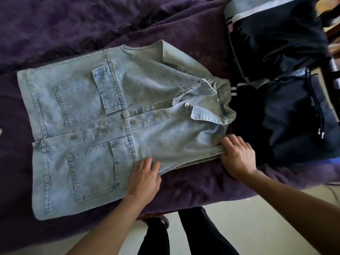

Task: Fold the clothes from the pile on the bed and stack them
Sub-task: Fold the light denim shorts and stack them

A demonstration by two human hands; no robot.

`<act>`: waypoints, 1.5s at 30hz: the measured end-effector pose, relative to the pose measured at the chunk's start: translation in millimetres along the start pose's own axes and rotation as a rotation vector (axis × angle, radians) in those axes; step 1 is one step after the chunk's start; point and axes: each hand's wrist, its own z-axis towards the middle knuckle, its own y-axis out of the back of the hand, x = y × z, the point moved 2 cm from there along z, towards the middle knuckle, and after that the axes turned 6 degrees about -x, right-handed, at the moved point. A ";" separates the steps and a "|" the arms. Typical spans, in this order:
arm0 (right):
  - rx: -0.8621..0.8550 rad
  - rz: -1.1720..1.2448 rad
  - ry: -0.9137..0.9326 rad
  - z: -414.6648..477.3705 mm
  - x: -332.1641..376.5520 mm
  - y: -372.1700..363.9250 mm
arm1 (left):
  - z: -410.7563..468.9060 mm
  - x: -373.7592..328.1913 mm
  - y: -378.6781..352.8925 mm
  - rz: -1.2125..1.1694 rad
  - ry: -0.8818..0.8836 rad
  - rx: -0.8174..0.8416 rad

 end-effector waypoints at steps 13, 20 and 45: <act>0.021 -0.183 0.399 -68.0 34.4 -17.4 | -50.3 42.0 -30.7 0.237 0.040 0.058; 0.055 -0.214 0.277 -56.1 56.1 -48.5 | -87.9 118.5 -30.9 0.249 0.269 -0.074; -0.162 -0.114 -0.102 307.9 113.8 96.9 | 92.3 347.1 251.7 -0.006 0.630 -0.665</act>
